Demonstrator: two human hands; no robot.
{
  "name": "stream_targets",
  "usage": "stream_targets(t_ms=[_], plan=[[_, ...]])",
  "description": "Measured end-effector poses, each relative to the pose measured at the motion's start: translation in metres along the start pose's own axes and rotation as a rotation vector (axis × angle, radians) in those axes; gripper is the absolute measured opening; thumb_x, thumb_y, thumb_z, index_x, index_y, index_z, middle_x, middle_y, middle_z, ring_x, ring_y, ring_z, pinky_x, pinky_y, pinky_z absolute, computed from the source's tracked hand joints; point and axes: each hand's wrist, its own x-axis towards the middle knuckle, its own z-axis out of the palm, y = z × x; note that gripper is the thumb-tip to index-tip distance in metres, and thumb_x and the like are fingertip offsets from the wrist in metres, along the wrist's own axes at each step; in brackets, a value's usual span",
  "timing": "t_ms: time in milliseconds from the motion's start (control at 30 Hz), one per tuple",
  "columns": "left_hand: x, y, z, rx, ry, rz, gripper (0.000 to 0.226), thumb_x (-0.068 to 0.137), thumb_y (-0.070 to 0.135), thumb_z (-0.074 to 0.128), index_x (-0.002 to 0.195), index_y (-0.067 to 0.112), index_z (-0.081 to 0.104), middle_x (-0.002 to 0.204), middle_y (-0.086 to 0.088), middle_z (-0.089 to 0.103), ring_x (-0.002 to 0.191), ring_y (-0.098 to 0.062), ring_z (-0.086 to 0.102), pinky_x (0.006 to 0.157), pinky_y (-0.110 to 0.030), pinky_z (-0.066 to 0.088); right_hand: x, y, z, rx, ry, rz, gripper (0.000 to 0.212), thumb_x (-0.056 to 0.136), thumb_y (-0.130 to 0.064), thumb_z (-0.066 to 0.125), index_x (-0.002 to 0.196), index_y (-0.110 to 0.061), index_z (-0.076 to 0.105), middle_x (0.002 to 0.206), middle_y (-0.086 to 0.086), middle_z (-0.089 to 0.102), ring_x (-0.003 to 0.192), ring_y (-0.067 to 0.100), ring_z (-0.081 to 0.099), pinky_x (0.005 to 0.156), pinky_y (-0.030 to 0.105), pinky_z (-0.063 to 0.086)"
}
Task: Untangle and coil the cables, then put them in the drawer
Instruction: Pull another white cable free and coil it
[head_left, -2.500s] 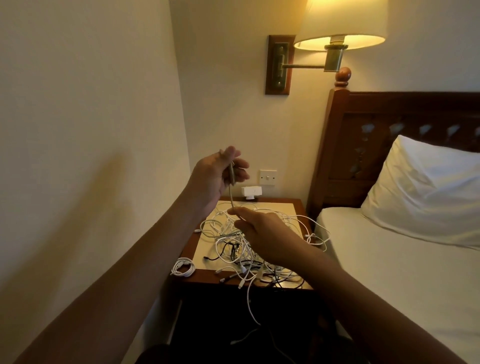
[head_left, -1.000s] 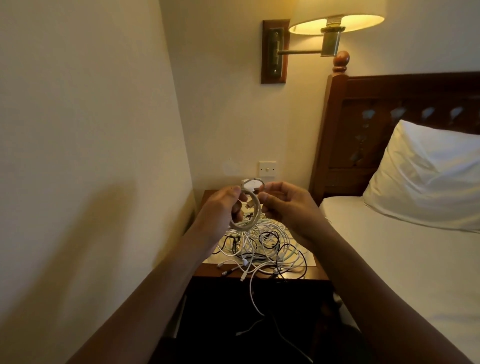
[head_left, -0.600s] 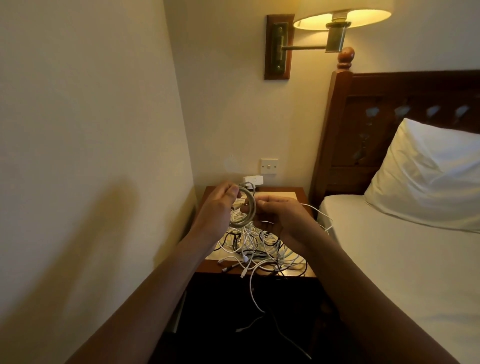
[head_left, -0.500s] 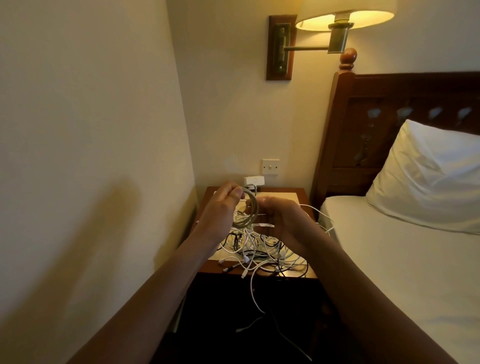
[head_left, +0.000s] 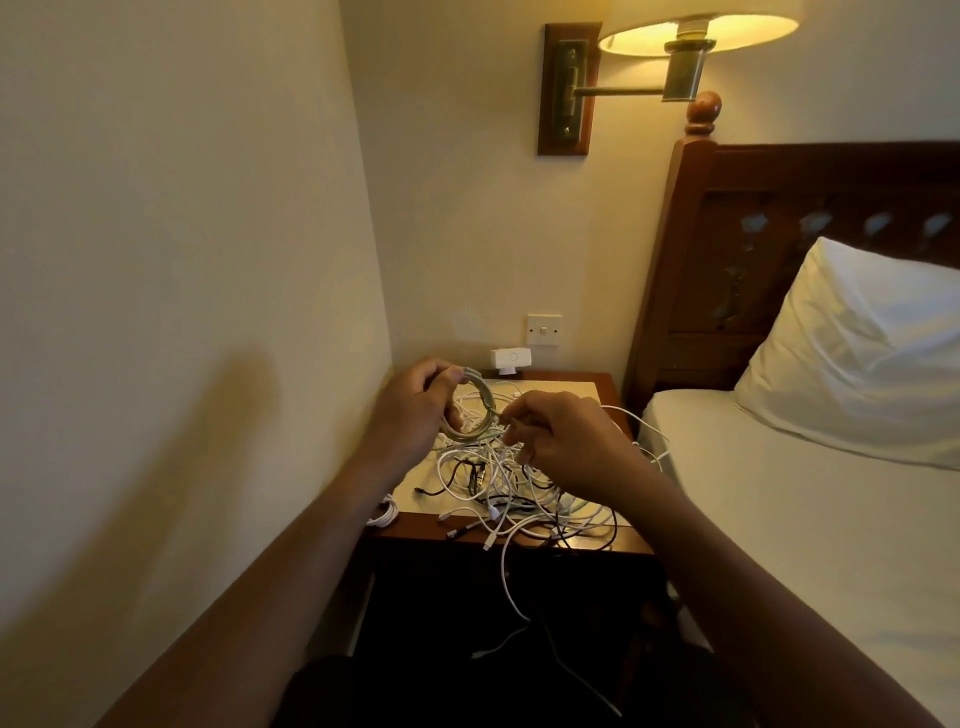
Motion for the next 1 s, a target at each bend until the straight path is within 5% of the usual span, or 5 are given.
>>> stream_targets(t_ms=[233,467,600,767,1000], plan=[[-0.001,-0.005,-0.018,0.354,0.028,0.31,0.021,0.105,0.031,0.055,0.106,0.023,0.074,0.092,0.014,0.07,0.081,0.002,0.06,0.072,-0.013,0.043,-0.018,-0.002,-0.018,-0.064,-0.019,-0.074,0.023,0.102,-0.007,0.058,0.116,-0.019,0.071,0.097,-0.008,0.075,0.085,0.0,0.067,0.072,0.015,0.05],[-0.004,-0.017,-0.022,0.608,-0.029,0.632,0.018,0.106,0.029,0.052,0.112,0.018,0.065,0.1,0.003,0.067,0.083,-0.017,0.062,0.07,-0.035,0.054,-0.026,0.009,-0.017,-0.082,0.058,-0.101,0.023,0.102,-0.013,0.062,0.12,-0.019,0.074,0.101,-0.008,0.076,0.089,-0.001,0.065,0.069,0.01,0.044],[-0.007,-0.011,-0.014,0.402,-0.036,0.334,0.023,0.107,0.034,0.05,0.094,0.023,0.065,0.078,0.003,0.064,0.068,-0.011,0.057,0.061,-0.025,0.042,-0.025,0.014,-0.012,-0.141,0.22,-0.148,0.021,0.098,-0.018,0.068,0.116,-0.024,0.077,0.108,-0.01,0.073,0.09,0.0,0.058,0.074,0.014,0.042],[-0.02,0.009,0.008,-0.5,-0.129,-0.17,0.025,0.106,0.026,0.051,0.093,0.008,0.062,0.07,-0.002,0.052,0.054,-0.014,0.049,0.054,-0.029,0.046,-0.022,0.016,0.008,0.012,0.329,-0.084,0.023,0.092,-0.017,0.076,0.115,-0.02,0.078,0.105,-0.012,0.07,0.09,0.003,0.066,0.079,0.021,0.057],[-0.038,-0.016,0.041,-0.031,0.099,0.008,0.018,0.108,0.032,0.047,0.105,0.017,0.056,0.072,0.0,0.062,0.051,-0.01,0.057,0.049,-0.03,0.049,-0.026,0.009,0.036,0.88,0.299,0.204,0.034,0.097,0.006,0.057,0.117,-0.015,0.074,0.105,0.0,0.08,0.104,0.015,0.075,0.096,0.038,0.059]])
